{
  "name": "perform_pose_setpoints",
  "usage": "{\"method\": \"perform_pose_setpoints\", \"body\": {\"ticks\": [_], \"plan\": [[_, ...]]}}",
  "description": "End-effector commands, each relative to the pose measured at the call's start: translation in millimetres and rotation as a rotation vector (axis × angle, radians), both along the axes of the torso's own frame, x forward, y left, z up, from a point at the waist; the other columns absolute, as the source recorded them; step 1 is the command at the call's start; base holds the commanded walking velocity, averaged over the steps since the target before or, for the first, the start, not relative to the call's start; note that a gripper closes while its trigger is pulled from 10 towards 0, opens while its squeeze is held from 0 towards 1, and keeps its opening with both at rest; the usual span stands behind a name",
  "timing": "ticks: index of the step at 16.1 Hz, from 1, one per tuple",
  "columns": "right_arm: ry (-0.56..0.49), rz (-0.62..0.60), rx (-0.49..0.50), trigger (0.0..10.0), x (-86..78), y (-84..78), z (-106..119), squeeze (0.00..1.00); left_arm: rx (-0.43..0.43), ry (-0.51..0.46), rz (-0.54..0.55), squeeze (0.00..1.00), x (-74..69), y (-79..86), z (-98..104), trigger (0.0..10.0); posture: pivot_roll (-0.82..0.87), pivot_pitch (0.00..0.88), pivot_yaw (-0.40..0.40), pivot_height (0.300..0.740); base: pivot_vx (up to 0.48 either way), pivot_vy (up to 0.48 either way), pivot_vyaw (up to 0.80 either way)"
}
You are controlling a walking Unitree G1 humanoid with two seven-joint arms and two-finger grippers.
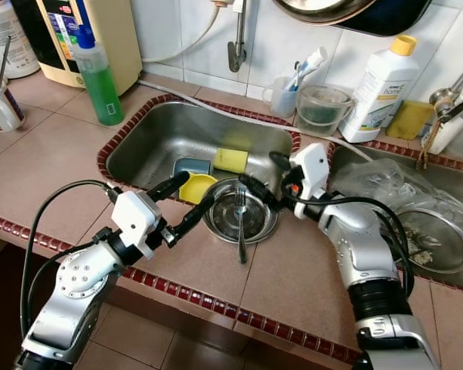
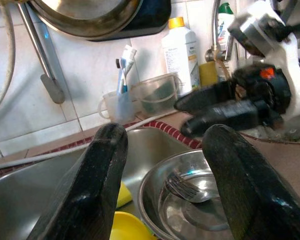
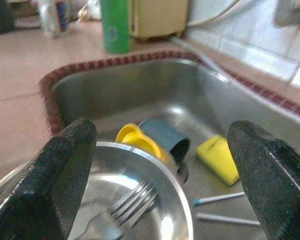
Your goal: Kitchen organization
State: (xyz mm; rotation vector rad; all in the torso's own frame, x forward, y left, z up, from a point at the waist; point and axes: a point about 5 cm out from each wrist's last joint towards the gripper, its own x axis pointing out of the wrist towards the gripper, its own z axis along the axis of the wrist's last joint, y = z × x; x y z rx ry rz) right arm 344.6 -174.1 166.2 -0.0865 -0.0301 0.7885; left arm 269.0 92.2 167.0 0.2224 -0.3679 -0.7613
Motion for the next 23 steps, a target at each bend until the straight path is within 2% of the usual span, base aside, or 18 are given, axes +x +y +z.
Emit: {"method": "perform_pose_setpoints", "body": {"ticks": [1, 9, 17, 21, 23], "plan": [[0.002, 0.018, -0.035, 10.0, 0.6, -3.3, 2.5, 0.00, 0.002, -0.012, -0.007, 0.00, -0.2, -2.8, 3.4, 10.0, -0.05, 0.122, -0.061, 0.740, 0.000, 0.000, 0.00], [0.081, 0.126, -0.153, 10.0, -7.2, -18.2, -3.8, 0.00, -0.020, -0.010, -0.005, 0.00, 1.4, -6.9, 4.9, 10.0, -0.06, 0.149, -0.065, 0.740, 0.000, 0.000, 0.00], [0.128, 0.223, -0.204, 10.0, -15.0, -23.7, -2.0, 0.00, -0.043, -0.015, -0.003, 0.00, 3.7, -10.9, 8.8, 10.0, -0.08, 0.172, -0.072, 0.740, 0.000, 0.000, 0.00], [0.127, 0.201, -0.148, 10.0, -12.8, -17.3, -4.6, 0.00, -0.051, -0.018, 0.004, 0.00, 3.9, -11.3, 10.1, 10.0, -0.08, 0.176, -0.073, 0.740, 0.000, 0.000, 0.00], [0.128, 0.195, -0.084, 10.0, -11.7, -7.0, -7.3, 0.00, -0.054, -0.019, 0.007, 0.00, 3.9, -11.0, 11.3, 10.0, -0.07, 0.184, -0.069, 0.740, 0.000, 0.000, 0.00]]}}
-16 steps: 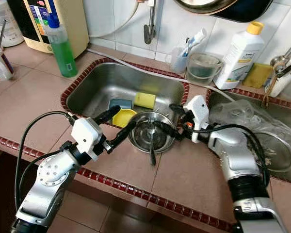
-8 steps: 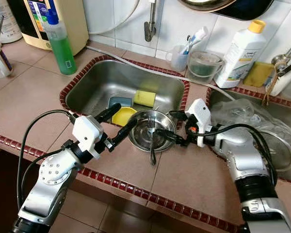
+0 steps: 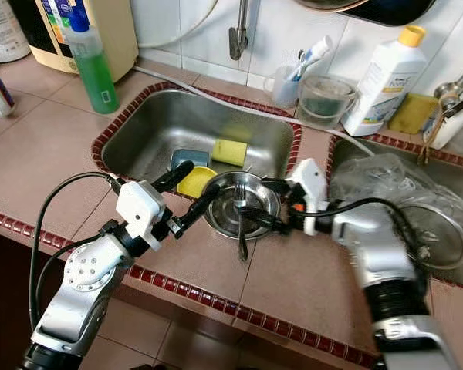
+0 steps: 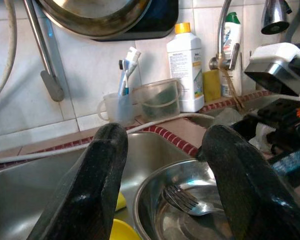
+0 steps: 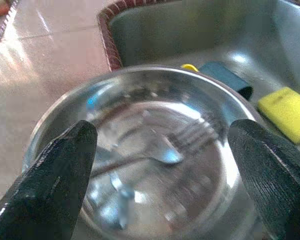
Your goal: Kitchen organization
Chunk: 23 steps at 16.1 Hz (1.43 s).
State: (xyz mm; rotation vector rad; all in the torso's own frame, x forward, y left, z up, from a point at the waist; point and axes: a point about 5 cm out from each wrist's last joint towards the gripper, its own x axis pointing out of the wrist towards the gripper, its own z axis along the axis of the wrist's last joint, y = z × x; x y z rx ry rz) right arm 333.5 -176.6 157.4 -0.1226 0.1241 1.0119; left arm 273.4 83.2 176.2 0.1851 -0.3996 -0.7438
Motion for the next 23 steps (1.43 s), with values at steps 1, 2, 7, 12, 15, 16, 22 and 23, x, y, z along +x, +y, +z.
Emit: {"method": "perform_pose_setpoints", "body": {"ticks": [1, 2, 7, 12, 15, 16, 22, 23], "plan": [[0.002, -0.012, 0.025, 10.0, -1.7, 1.1, -0.4, 0.00, -0.008, -0.005, 0.002, 0.00, 0.0, -1.8, 3.0, 10.0, -0.07, 0.185, -0.068, 0.740, 0.000, 0.000, 0.00], [0.003, -0.012, 0.033, 10.0, -2.2, 2.9, -0.9, 0.00, -0.009, -0.005, 0.003, 0.00, 0.3, -1.8, 3.6, 10.0, -0.07, 0.188, -0.068, 0.740, 0.000, 0.000, 0.00], [0.057, 0.043, 0.063, 10.0, -15.3, 15.5, -10.5, 0.00, -0.019, -0.013, 0.015, 0.00, 1.8, -1.2, 6.9, 10.0, -0.07, 0.198, -0.069, 0.740, 0.000, 0.000, 0.00], [0.135, 0.119, 0.058, 10.0, -42.1, 19.5, -22.1, 0.00, -0.025, -0.020, 0.026, 0.00, 4.7, -0.1, 9.8, 10.0, -0.08, 0.203, -0.071, 0.740, 0.000, 0.000, 0.00], [0.167, 0.139, 0.070, 10.0, -50.9, 20.1, -21.7, 0.00, -0.028, -0.023, 0.023, 0.00, 6.2, -1.6, 10.5, 10.0, -0.08, 0.202, -0.070, 0.740, 0.000, 0.000, 0.00], [0.172, 0.143, 0.070, 10.0, -53.1, 20.0, -21.0, 0.00, -0.029, -0.024, 0.021, 0.00, 6.7, -2.2, 10.8, 10.0, -0.09, 0.201, -0.070, 0.740, 0.000, 0.000, 0.00], [0.178, 0.153, 0.067, 10.0, -58.8, 19.3, -19.4, 0.00, -0.031, -0.027, 0.019, 0.00, 7.4, -3.4, 11.6, 10.0, -0.09, 0.200, -0.068, 0.740, 0.000, 0.000, 0.00], [0.178, 0.153, 0.067, 10.0, -58.8, 19.3, -19.4, 0.00, -0.031, -0.027, 0.019, 0.00, 7.4, -3.4, 11.6, 10.0, -0.09, 0.200, -0.068, 0.740, 0.000, 0.000, 0.00]]}}
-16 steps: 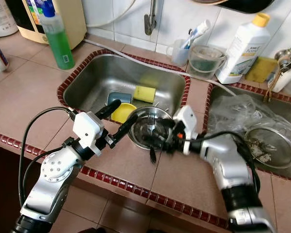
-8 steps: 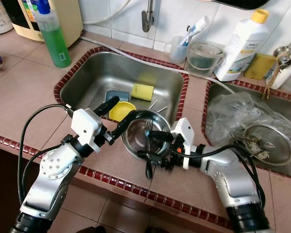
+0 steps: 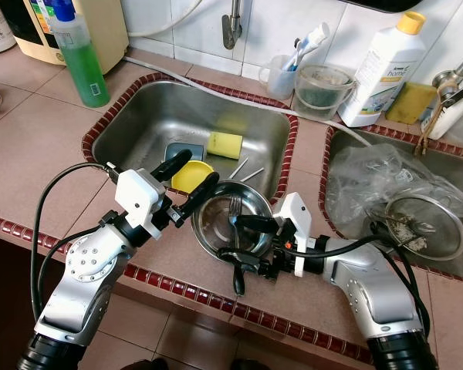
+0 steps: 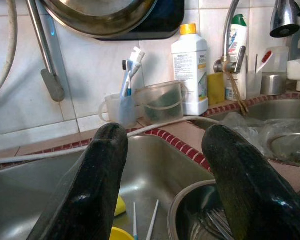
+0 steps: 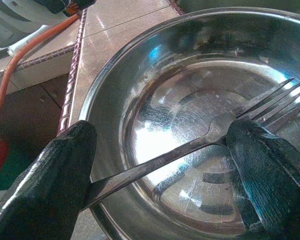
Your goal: Kitchen organization
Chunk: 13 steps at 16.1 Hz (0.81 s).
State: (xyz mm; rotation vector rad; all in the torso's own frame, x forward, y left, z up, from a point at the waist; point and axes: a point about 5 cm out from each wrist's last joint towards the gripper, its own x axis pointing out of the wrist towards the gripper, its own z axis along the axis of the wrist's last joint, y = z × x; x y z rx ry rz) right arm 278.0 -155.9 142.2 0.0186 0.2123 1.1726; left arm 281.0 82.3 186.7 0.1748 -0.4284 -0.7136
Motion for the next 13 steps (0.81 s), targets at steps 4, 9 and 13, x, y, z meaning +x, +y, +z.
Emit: {"method": "perform_pose_setpoints", "body": {"ticks": [4, 9, 13], "plan": [[0.028, 0.007, -0.016, 10.0, -3.3, -1.4, -4.2, 0.00, -0.006, -0.003, -0.005, 0.00, -0.2, -2.5, 1.1, 10.0, -0.09, 0.200, -0.068, 0.740, 0.000, 0.000, 0.00], [0.028, 0.007, -0.016, 10.0, -3.3, -1.4, -4.2, 0.00, -0.006, -0.003, -0.005, 0.00, -0.2, -2.5, 1.1, 10.0, -0.09, 0.200, -0.068, 0.740, 0.000, 0.000, 0.00], [0.054, 0.079, 0.149, 10.0, -4.5, -1.5, 37.2, 0.00, -0.038, -0.023, -0.034, 0.00, 6.8, -17.6, 4.3, 10.0, -0.10, 0.118, -0.081, 0.740, 0.000, 0.000, 0.00]]}}
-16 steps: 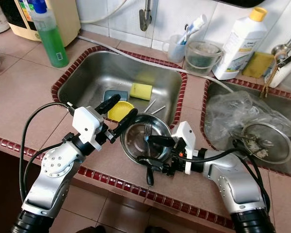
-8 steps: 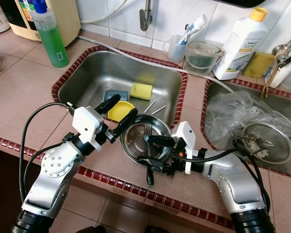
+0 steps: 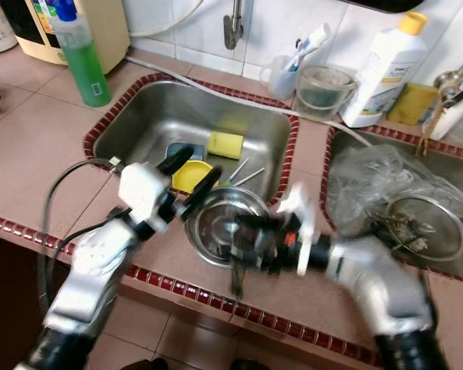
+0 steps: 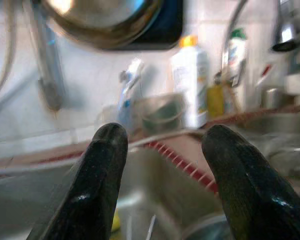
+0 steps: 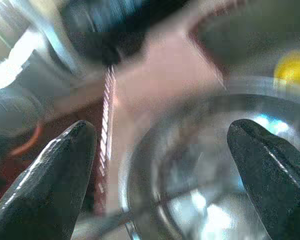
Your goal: Kitchen organization
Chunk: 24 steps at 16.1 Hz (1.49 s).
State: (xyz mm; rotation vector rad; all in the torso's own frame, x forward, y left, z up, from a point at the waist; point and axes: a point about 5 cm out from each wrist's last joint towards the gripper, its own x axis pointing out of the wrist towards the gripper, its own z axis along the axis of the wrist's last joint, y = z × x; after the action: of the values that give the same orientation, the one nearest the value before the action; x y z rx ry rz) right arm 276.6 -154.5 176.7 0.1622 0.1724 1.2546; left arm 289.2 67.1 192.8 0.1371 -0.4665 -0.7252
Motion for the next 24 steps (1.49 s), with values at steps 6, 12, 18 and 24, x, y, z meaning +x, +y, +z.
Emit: {"method": "perform_pose_setpoints", "body": {"ticks": [6, 12, 18, 24], "plan": [[0.018, -0.003, 0.028, 10.0, -1.5, -3.9, 10.3, 0.00, 0.005, -0.006, -0.006, 0.00, 1.5, -1.8, -2.4, 10.0, -0.10, 0.123, -0.082, 0.740, 0.000, 0.000, 0.00], [-0.175, -0.112, 0.004, 10.0, -28.3, -6.3, 22.6, 0.00, 0.043, 0.021, 0.036, 0.00, 8.2, 6.8, -8.1, 10.0, -0.11, 0.116, -0.066, 0.740, 0.000, 0.000, 0.00], [-0.201, 0.000, -0.134, 10.0, -61.3, -5.0, 6.0, 0.00, 0.036, 0.013, 0.010, 0.00, 11.9, 2.1, -4.9, 10.0, -0.13, 0.114, -0.047, 0.740, 0.000, 0.000, 0.00], [-0.278, 0.147, -0.354, 10.0, -68.5, -13.9, -15.1, 0.00, 0.011, 0.011, 0.010, 0.00, 10.6, -3.8, -4.8, 10.0, -0.13, 0.113, -0.067, 0.740, 0.000, 0.000, 0.00]]}}
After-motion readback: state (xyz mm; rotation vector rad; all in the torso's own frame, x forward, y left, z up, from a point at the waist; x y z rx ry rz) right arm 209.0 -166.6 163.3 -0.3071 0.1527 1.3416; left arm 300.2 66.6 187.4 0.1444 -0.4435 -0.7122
